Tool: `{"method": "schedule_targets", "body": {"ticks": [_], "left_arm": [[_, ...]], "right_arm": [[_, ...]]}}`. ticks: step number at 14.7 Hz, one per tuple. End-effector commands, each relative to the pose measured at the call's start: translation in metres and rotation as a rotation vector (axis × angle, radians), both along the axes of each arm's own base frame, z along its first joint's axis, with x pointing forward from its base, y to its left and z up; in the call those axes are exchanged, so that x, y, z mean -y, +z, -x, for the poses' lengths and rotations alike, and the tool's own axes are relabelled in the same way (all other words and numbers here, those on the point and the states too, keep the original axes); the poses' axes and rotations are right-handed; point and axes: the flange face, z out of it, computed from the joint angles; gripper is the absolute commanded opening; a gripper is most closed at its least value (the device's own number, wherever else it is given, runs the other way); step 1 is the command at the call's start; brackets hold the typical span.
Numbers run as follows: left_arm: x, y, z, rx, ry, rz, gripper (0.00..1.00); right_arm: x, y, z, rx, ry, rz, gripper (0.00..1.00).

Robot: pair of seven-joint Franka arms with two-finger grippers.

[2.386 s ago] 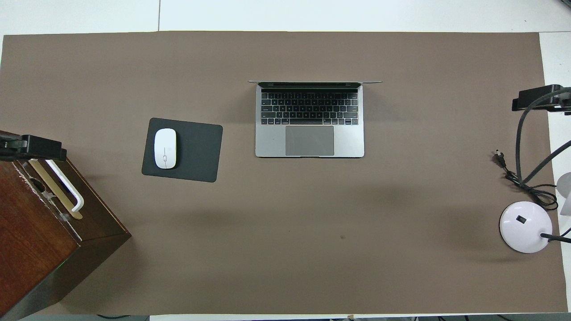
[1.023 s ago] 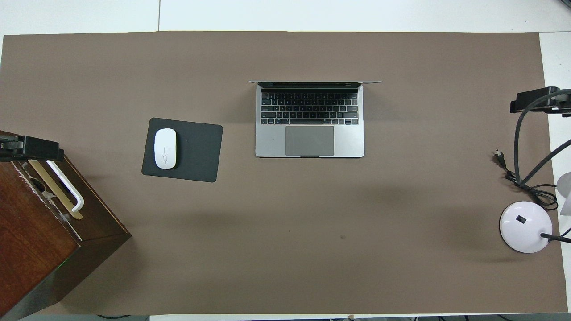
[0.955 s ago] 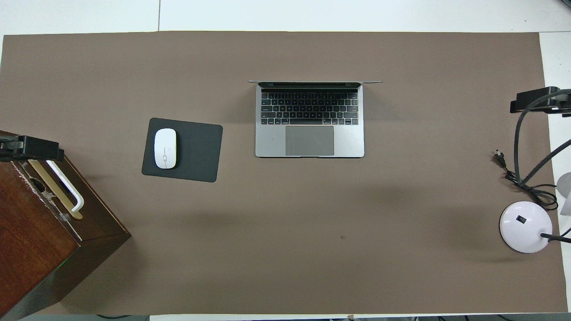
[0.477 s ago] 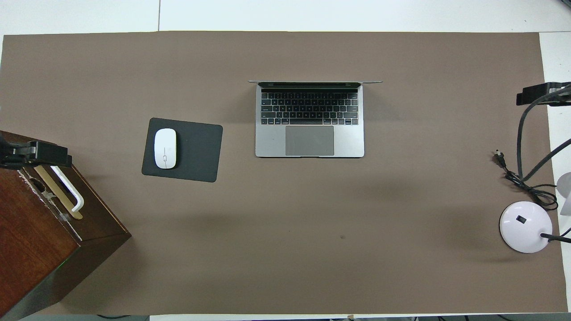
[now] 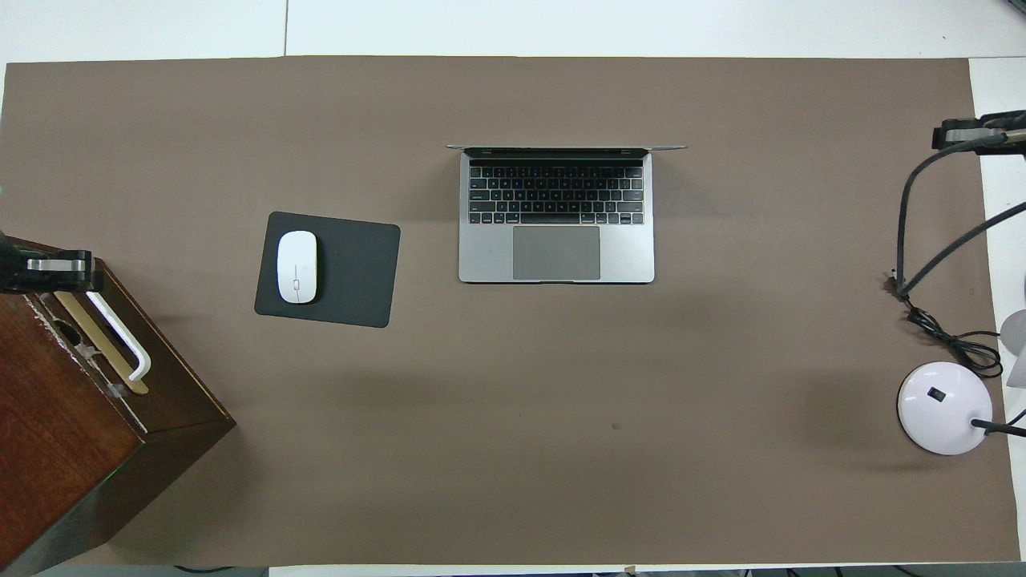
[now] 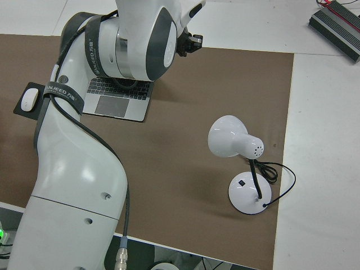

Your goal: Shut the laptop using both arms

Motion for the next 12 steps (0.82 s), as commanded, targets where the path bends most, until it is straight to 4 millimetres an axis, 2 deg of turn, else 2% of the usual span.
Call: {"method": "schedule_targets", "body": {"ticks": [1, 3, 8, 11, 12], "left_arm": [[0.003, 0.002, 0.004, 0.043, 0.004, -0.008, 0.00], [0.005, 0.003, 0.000, 0.067, 0.002, -0.007, 0.00], [0.008, 0.007, -0.007, 0.129, 0.017, 0.062, 0.00], [0.009, -0.011, -0.005, 0.163, -0.003, 0.060, 0.00], [0.011, -0.021, -0.003, 0.191, -0.006, 0.059, 0.00]], "right_arm": [[-0.021, -0.007, -0.010, 0.052, 0.057, 0.029, 0.00], [-0.033, -0.011, -0.014, 0.062, 0.043, 0.014, 0.00], [-0.078, -0.023, -0.018, 0.059, -0.040, -0.043, 0.00], [-0.111, -0.030, -0.013, 0.042, -0.124, -0.100, 0.00], [-0.115, -0.036, -0.012, 0.041, -0.140, -0.104, 0.00]]}}
